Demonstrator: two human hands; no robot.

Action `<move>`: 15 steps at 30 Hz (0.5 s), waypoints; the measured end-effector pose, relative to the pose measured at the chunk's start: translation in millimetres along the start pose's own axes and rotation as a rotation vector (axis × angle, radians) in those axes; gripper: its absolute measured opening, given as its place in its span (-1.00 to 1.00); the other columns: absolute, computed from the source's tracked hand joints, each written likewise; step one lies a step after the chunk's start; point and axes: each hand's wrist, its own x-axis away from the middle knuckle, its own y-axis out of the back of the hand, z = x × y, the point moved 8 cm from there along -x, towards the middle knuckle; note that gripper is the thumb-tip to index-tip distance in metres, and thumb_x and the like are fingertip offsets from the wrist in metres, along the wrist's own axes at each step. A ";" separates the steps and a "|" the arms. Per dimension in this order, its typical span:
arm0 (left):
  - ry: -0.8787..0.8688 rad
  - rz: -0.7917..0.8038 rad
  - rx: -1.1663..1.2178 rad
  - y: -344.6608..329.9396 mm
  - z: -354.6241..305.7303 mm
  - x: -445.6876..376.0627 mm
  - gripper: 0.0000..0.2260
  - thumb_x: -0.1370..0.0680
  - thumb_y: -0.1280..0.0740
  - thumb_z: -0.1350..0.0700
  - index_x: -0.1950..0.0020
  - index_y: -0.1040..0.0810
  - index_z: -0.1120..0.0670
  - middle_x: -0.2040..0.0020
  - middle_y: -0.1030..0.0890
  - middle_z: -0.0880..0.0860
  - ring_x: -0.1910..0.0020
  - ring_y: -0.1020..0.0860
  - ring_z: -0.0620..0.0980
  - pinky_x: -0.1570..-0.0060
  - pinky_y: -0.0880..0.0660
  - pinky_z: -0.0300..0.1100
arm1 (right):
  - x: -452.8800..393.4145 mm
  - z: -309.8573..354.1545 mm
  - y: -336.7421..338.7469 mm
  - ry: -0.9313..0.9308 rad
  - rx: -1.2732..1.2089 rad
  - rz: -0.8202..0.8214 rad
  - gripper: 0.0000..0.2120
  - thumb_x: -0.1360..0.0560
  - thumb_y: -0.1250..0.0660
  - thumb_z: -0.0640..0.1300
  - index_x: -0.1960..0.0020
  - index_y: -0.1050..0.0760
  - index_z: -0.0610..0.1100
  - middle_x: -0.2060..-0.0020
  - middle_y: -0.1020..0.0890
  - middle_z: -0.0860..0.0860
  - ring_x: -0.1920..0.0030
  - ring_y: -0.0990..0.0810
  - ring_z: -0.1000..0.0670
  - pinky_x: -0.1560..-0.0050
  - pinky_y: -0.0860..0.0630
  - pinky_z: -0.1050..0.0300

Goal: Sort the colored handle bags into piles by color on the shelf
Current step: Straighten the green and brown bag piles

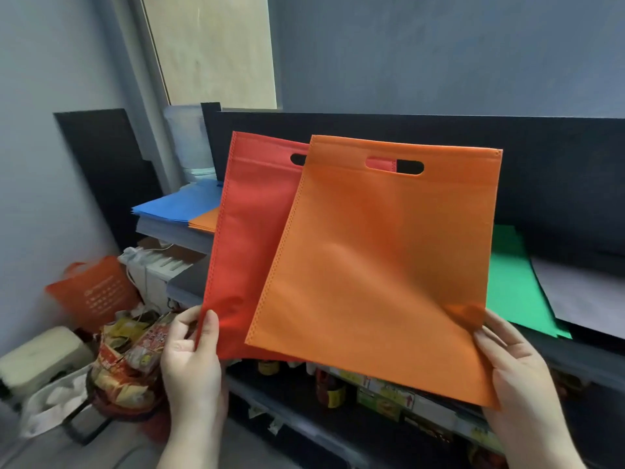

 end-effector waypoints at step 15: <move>0.091 0.067 0.018 -66.2 42.8 -114.0 -0.80 -0.57 -0.30 0.08 0.19 -0.60 -0.17 0.22 -0.70 -0.05 0.21 -0.66 -0.07 0.26 -0.57 -0.18 | -122.4 5.7 -83.7 0.063 -0.128 -0.007 -0.73 -0.58 -0.17 -0.31 -0.02 -0.56 -0.01 0.31 -0.70 0.04 0.45 -0.60 0.13 0.45 -0.54 0.28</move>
